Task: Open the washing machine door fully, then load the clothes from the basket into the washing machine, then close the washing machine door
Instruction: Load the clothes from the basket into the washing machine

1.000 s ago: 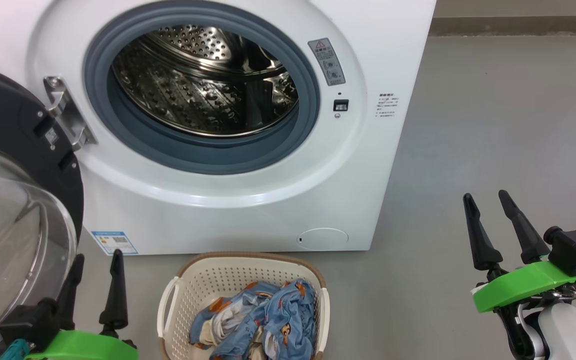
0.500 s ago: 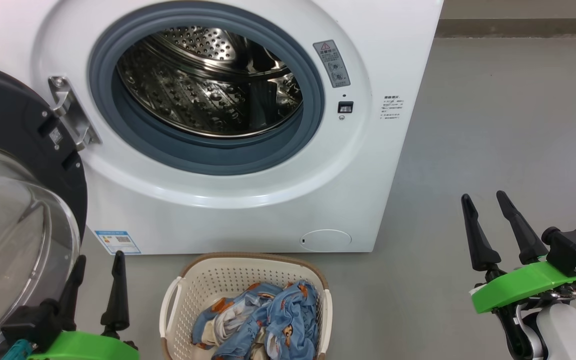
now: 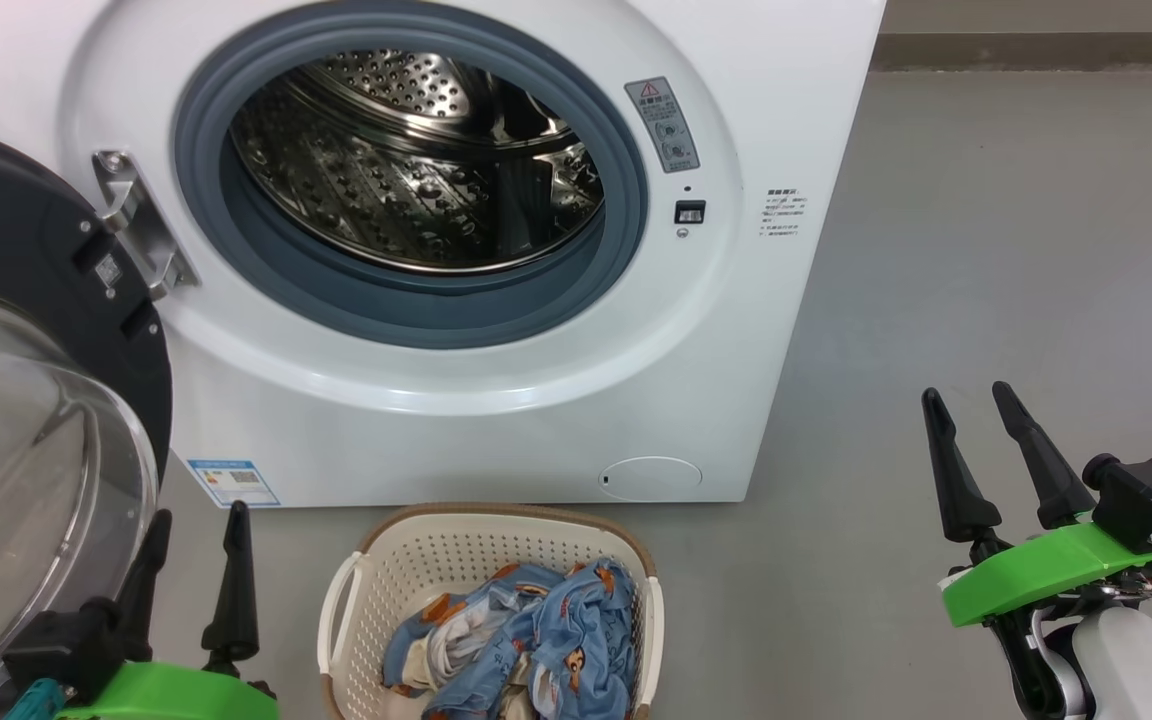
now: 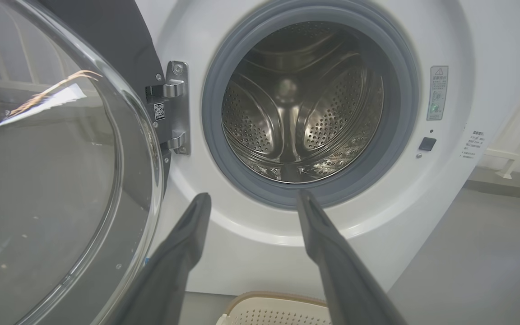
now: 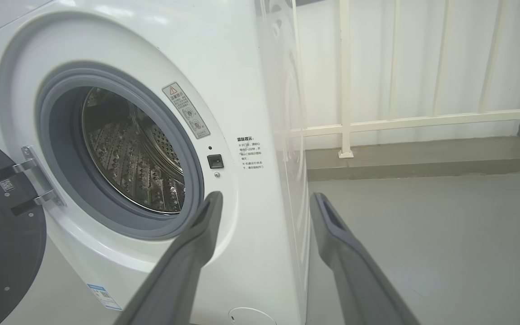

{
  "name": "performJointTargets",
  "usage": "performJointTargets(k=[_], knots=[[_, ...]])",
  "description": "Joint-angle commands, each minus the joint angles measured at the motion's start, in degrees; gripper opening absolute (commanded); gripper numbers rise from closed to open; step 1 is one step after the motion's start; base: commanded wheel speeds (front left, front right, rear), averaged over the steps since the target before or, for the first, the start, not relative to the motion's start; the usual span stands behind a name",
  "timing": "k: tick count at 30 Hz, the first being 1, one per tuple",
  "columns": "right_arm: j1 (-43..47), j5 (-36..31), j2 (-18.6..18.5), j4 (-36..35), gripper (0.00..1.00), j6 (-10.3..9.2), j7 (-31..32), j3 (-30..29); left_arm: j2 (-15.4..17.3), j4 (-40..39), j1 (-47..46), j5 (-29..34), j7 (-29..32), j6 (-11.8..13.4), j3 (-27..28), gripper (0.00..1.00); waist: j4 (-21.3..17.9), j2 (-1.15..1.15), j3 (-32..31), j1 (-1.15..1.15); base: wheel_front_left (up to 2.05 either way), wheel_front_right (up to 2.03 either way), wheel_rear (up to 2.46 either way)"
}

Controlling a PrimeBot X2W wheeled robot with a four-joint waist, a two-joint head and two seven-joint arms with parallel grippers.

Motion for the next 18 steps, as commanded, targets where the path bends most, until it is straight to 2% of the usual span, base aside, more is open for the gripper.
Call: performJointTargets(k=[1, 18], knots=[[-1.50, -0.30, -0.40, -1.13, 1.00, 0.32, -0.70, 0.84, 1.19, -1.06, -2.46, 0.42, -0.61, -0.11, 2.38, 1.00, 0.00, 0.00, -0.02, 0.00, 0.00, 0.00, 0.00], [-1.71, -0.11, -0.47, -1.22, 1.00, 0.32, -0.70, 0.87, 1.11, -1.20, -2.56, 0.74, -0.61, -0.30, 2.79, 1.00, 0.18, 0.00, 0.54, 0.00, 0.00, 0.00, 0.00]])
